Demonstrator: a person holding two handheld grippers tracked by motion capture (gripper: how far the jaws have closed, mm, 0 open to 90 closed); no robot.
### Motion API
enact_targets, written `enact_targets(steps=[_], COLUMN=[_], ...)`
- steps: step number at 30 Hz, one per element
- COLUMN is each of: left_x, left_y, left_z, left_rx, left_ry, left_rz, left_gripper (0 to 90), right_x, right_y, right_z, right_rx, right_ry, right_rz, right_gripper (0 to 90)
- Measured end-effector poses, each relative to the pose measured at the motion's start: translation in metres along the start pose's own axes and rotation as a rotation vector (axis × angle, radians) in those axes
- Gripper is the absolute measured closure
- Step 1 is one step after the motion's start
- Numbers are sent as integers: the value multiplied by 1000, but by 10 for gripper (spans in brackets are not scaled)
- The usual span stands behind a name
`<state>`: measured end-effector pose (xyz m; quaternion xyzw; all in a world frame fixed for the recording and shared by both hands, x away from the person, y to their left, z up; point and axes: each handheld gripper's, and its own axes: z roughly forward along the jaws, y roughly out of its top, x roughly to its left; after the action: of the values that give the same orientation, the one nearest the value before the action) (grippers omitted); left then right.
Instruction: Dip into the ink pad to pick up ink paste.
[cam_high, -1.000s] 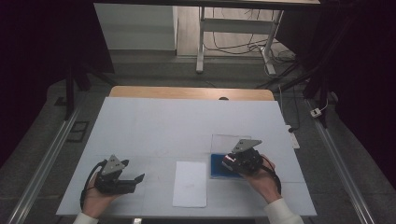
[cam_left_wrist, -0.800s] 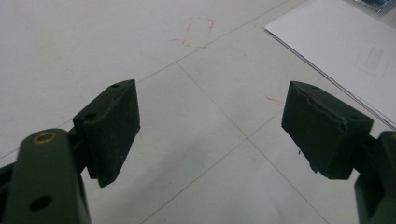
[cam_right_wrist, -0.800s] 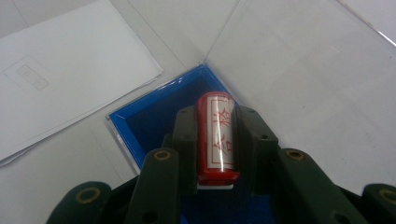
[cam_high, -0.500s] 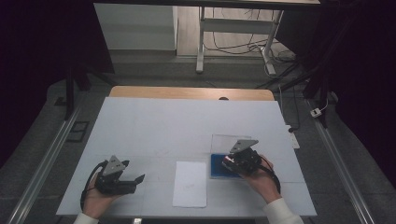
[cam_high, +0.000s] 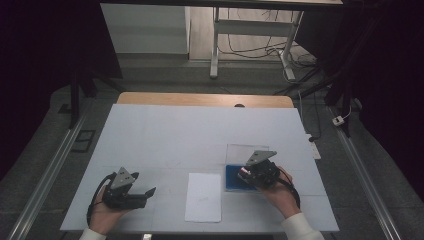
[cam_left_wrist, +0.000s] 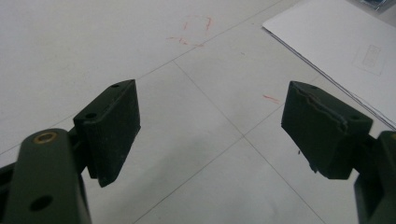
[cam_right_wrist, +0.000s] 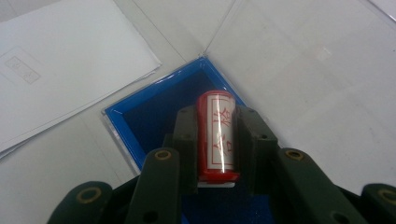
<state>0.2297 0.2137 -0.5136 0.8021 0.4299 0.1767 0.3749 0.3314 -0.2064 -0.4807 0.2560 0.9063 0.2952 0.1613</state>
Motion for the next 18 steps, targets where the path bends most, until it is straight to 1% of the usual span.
enact_targets(steps=[7, 9, 18], left_x=[-1, 0, 1], left_y=[0, 0, 0], left_z=[0, 0, -1], left_rx=[-1, 1, -3], left_ry=[-1, -2, 2], left_rz=[1, 1, -2], left_gripper=[198, 199, 199], right_x=[0, 0, 0], right_y=[0, -1, -1], right_z=[0, 0, -1], right_rx=[-1, -7, -6], right_ry=[-3, 3, -3], right_rz=[1, 8, -2], right_gripper=[708, 708, 705])
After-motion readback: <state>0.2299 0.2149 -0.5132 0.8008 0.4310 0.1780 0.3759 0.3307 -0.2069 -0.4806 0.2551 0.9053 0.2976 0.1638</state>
